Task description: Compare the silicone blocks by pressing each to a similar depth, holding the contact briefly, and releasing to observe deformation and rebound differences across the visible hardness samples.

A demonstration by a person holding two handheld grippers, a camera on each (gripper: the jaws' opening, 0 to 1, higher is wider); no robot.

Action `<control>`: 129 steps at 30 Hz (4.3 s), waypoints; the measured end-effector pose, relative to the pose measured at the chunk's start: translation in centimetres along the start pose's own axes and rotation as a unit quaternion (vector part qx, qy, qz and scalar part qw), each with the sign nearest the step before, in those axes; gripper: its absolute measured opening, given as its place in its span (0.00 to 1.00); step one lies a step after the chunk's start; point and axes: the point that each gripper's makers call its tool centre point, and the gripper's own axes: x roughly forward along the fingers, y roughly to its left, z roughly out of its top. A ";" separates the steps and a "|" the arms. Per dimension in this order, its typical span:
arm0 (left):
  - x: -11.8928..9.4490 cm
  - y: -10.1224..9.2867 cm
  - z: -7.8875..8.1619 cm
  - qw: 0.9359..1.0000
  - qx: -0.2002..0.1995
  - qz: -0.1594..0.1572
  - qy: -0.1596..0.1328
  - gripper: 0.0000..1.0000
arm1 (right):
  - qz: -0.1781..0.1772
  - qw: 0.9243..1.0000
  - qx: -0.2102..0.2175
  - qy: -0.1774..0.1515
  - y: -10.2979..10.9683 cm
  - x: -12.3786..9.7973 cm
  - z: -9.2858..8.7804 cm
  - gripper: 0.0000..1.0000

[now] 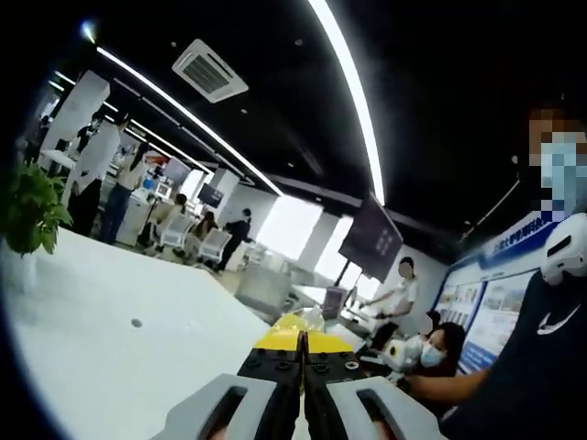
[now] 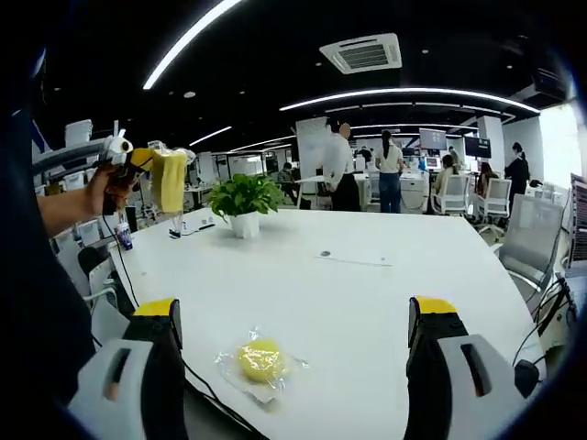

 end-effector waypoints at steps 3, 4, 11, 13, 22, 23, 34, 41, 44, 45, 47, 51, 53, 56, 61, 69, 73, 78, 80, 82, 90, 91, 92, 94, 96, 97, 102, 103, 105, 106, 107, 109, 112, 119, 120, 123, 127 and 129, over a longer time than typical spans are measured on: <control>0.0 0.0 0.0 1.000 -0.001 -0.001 0.001 0.00 | 0.002 1.000 -0.003 0.000 0.3 0.1 0.1 0.96; 0.0 0.1 -0.1 1.000 -0.002 -0.001 0.001 0.00 | 0.002 1.000 -0.004 0.000 0.4 0.2 0.2 0.96; -0.1 0.8 -1.5 1.000 -0.026 0.006 0.004 0.00 | 0.003 1.000 -0.022 0.000 0.7 0.6 0.4 0.96; -0.2 1.1 -2.0 0.999 -0.032 0.008 0.005 0.00 | 0.004 1.000 -0.022 0.001 0.8 0.7 0.3 0.97; -0.1 2.8 -4.7 0.997 -0.073 0.027 0.003 0.00 | 0.000 1.000 -0.018 0.010 0.6 0.8 -1.0 0.97; -0.1 3.0 -5.1 0.997 -0.076 0.030 0.006 0.00 | -0.001 1.000 -0.021 0.011 0.5 0.8 -1.2 0.97; -0.4 5.1 -8.9 0.992 -0.116 0.047 0.024 0.00 | -0.002 1.000 -0.026 0.017 0.1 0.8 -2.6 0.97; -0.5 5.8 -10.7 0.989 -0.139 0.044 0.030 0.00 | -0.001 0.999 -0.030 0.023 0.3 0.9 -3.7 0.97; -0.4 6.2 -11.5 0.988 -0.145 0.050 0.035 0.00 | -0.002 0.999 -0.025 0.026 0.2 0.8 -4.2 0.97; -0.4 6.3 -11.7 0.987 -0.147 0.051 0.035 0.00 | -0.002 0.999 -0.025 0.026 0.2 0.8 -4.3 0.97; -0.4 6.5 -12.3 0.986 -0.152 0.052 0.039 0.00 | -0.005 0.999 -0.024 0.028 0.1 0.8 -4.7 0.97; -0.5 7.0 -13.6 0.983 -0.169 0.056 0.046 0.00 | -0.006 0.999 -0.021 0.035 -0.1 1.0 -5.5 0.97; -0.5 7.3 -14.2 0.982 -0.175 0.059 0.049 0.00 | -0.007 0.999 -0.027 0.036 -0.1 0.9 -5.8 0.97; -0.6 7.8 -14.8 0.979 -0.186 0.062 0.051 0.00 | -0.005 0.999 -0.029 0.041 0.0 0.9 -6.4 0.97; -0.5 8.1 -15.6 0.977 -0.196 0.067 0.058 0.00 | -0.008 0.998 -0.032 0.047 0.0 0.6 -7.1 0.97; -0.5 8.8 -17.4 0.972 -0.212 0.073 0.072 0.00 | -0.018 0.998 -0.026 0.054 -0.1 0.3 -7.9 0.97; -0.5 9.2 -17.9 0.969 -0.222 0.075 0.072 0.00 | -0.016 0.998 -0.027 0.056 0.0 0.2 -8.1 0.97; -0.6 9.7 -18.8 0.966 -0.235 0.081 0.074 0.00 | -0.018 0.998 -0.024 0.058 -0.1 0.0 -8.1 0.97; -0.7 10.0 -19.1 0.965 -0.238 0.084 0.076 0.00 | -0.018 0.998 -0.022 0.061 -0.2 0.0 -8.2 0.97; -0.7 10.3 -19.8 0.964 -0.238 0.092 0.081 0.00 | -0.018 0.998 -0.024 0.063 -0.2 0.0 -8.2 0.97; -0.8 11.5 -21.5 0.957 -0.253 0.114 0.090 0.00 | -0.016 0.997 -0.022 0.071 -0.3 0.0 -8.6 0.97; -0.8 11.6 -21.7 0.956 -0.252 0.115 0.092 0.00 | -0.015 0.997 -0.022 0.071 -0.2 0.0 -8.6 0.97; -0.8 11.8 -21.8 0.956 -0.251 0.117 0.094 0.00 | -0.014 0.997 -0.022 0.071 -0.2 0.1 -8.6 0.97; -0.8 12.2 -22.2 0.955 -0.253 0.123 0.098 0.00 | -0.012 0.997 -0.022 0.073 -0.1 0.1 -8.6 0.97; -0.8 12.7 -22.5 0.953 -0.254 0.130 0.101 0.00 | -0.011 0.997 -0.022 0.073 -0.2 0.2 -8.6 0.97; -0.8 12.9 -22.6 0.953 -0.253 0.132 0.103 0.00 | -0.012 0.997 -0.022 0.074 -0.2 0.2 -8.6 0.97; -0.9 14.3 -23.6 0.950 -0.257 0.141 0.111 0.00 | -0.014 0.997 -0.021 0.075 -0.5 0.1 -8.5 0.97; -0.9 14.4 -23.6 0.949 -0.257 0.143 0.112 0.00 | -0.014 0.997 -0.019 0.075 -0.5 0.1 -8.5 0.97; -1.0 15.3 -23.9 0.948 -0.257 0.149 0.113 0.00 | -0.015 0.997 -0.018 0.076 -0.6 0.0 -8.6 0.97; -1.0 15.5 -24.1 0.947 -0.257 0.153 0.114 0.00 | -0.015 0.997 -0.016 0.077 -0.6 -0.1 -8.7 0.97; -1.2 16.0 -24.3 0.946 -0.256 0.160 0.116 0.00 | -0.015 0.997 -0.015 0.077 -0.6 -0.1 -8.7 0.97; -1.5 16.7 -24.6 0.945 -0.256 0.166 0.119 0.00 | -0.016 0.997 -0.014 0.078 -0.6 -0.1 -8.9 0.97; -1.9 17.3 -25.0 0.943 -0.248 0.177 0.132 0.00 | -0.017 0.997 -0.011 0.079 -0.5 -0.1 -9.0 0.97; -2.2 19.1 -25.4 0.944 -0.217 0.193 0.156 0.00 | -0.018 0.996 -0.008 0.081 -0.4 -0.1 -9.2 0.97; -2.2 19.4 -25.6 0.944 -0.216 0.194 0.157 0.00 | -0.018 0.996 -0.008 0.082 -0.4 -0.1 -9.2 0.97; -2.6 20.2 -26.3 0.942 -0.202 0.207 0.169 0.00 | -0.019 0.996 -0.008 0.084 -0.5 0.0 -9.3 0.97; -2.7 20.4 -27.5 0.944 -0.164 0.206 0.201 0.00 | -0.022 0.996 -0.004 0.082 -0.4 0.0 -9.2 0.97; -2.7 20.7 -27.8 0.943 -0.156 0.206 0.208 0.00 | -0.022 0.996 -0.004 0.082 -0.5 0.0 -9.3 0.97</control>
